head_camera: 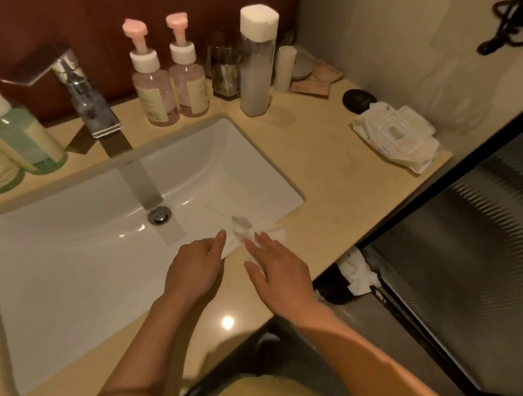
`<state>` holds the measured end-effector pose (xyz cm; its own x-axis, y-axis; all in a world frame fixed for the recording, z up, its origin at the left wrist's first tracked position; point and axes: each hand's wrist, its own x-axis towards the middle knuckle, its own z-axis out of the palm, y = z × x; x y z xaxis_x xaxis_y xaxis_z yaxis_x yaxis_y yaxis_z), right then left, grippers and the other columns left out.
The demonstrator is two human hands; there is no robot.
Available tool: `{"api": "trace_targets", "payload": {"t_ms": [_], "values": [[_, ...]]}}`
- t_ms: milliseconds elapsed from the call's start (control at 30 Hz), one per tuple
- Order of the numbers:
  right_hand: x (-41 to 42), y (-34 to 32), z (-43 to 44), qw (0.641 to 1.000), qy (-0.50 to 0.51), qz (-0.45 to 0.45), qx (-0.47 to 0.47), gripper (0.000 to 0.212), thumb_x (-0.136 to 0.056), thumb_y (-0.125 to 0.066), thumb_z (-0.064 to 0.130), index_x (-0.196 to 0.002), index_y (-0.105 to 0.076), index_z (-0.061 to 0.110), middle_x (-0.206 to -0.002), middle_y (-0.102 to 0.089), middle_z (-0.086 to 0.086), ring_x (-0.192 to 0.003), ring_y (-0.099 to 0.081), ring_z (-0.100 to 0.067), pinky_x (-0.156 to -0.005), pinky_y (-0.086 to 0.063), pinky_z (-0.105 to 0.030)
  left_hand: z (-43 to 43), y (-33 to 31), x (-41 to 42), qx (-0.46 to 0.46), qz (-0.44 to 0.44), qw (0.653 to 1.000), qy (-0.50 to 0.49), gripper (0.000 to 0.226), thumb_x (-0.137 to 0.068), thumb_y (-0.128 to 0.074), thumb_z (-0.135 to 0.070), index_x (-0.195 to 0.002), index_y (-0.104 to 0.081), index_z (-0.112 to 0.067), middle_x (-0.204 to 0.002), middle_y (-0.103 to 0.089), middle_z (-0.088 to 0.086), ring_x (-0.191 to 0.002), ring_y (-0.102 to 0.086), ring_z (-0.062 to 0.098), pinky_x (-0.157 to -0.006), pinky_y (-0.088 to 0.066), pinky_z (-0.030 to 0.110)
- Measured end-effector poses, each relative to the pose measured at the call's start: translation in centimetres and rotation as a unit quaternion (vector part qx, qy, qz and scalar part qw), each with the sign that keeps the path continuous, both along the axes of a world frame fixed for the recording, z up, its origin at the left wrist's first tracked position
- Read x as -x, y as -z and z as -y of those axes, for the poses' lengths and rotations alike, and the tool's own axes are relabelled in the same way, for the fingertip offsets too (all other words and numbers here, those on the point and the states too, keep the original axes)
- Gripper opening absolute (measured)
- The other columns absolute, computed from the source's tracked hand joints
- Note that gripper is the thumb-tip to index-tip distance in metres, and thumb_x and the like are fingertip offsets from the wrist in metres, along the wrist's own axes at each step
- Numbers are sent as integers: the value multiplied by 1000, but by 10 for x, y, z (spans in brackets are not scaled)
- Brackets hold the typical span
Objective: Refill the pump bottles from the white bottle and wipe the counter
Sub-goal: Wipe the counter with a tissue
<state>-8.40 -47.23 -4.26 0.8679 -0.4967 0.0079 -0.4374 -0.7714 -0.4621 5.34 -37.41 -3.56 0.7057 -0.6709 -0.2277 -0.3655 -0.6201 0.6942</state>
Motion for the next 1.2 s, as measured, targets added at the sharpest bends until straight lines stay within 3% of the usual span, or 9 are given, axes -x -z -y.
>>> {"api": "trace_targets", "payload": {"t_ms": [133, 300, 400, 533, 600, 733, 867, 1033, 1200], "values": [[13, 2, 13, 995, -93, -1, -33, 43, -100, -38, 35, -142, -39, 27, -151, -30, 6, -141, -24, -10, -110, -11, -22, 47, -7, 8, 14, -19, 1000, 6, 51, -99, -27, -50, -70, -52, -16, -70, -59, -2, -67, -51, 12, -62, -37, 26], [57, 6, 59, 982, -183, 16, -31, 36, -91, -51, 33, -126, -59, 27, -131, -57, 6, -124, -49, -6, -103, -40, -24, 101, -9, 14, 4, -17, 999, 30, 52, -98, -23, -54, -82, -57, -18, -97, -69, 10, -83, -57, 19, -76, -42, 31], [77, 3, 96, 985, -171, 16, -22, 38, -91, -52, 33, -128, -56, 28, -134, -52, 10, -126, -43, -1, -105, -35, -25, 116, -8, 22, -11, -19, 999, 33, 54, -98, -24, -53, -81, -59, -16, -92, -68, 7, -85, -62, 22, -72, -42, 28], [83, -4, 150, 990, -136, -42, -4, 42, -98, -38, 38, -140, -39, 35, -142, -20, 23, -132, -12, 10, -113, -14, -15, 129, -7, 34, -28, -21, 999, 14, 65, -98, -25, -52, -82, -68, -6, -90, -70, 15, -77, -61, 24, -75, -48, 34], [77, -5, 169, 992, -119, -48, -3, 44, -98, -32, 43, -142, -35, 37, -148, -24, 18, -135, -12, 7, -113, -23, -23, 131, -4, 38, -27, -16, 1000, -1, 68, -98, -25, -52, -83, -70, -3, -88, -70, 16, -76, -62, 24, -70, -47, 32], [47, -8, 175, 996, -57, -71, 9, 46, -100, -32, 42, -146, -25, 36, -153, -21, 14, -140, -13, 1, -106, -21, -17, 131, -3, 40, -23, -11, 1000, -15, 70, -99, -28, -50, -79, -67, 4, -83, -70, 15, -71, -62, 23, -69, -47, 32], [21, -5, 149, 998, -18, -57, 30, 50, -100, -30, 45, -148, -24, 32, -155, -19, 10, -142, -16, -5, -107, -27, -24, 130, -5, 41, -18, -14, 1000, -5, 66, -99, -29, -48, -80, -70, 0, -74, -67, 12, -68, -60, 20, -69, -46, 33], [18, 2, 113, 999, -32, -35, 15, 50, -101, -32, 40, -148, -27, 26, -154, -24, 6, -142, -18, -7, -107, -8, -18, 131, -13, 38, -1, -25, 999, 25, 62, -100, -33, -43, -50, -46, -10, -54, -53, 6, -52, -48, 15, -52, -33, 28], [47, 2, 83, 1000, -8, -18, 17, 43, -91, -40, 43, -123, -63, 25, -125, -62, 5, -117, -56, -7, -95, -45, -24, 133, -13, 29, -1, -31, 998, 61, 66, -99, -32, -46, -50, -51, -7, -54, -55, 9, -55, -51, 20, -55, -37, 28]]}}
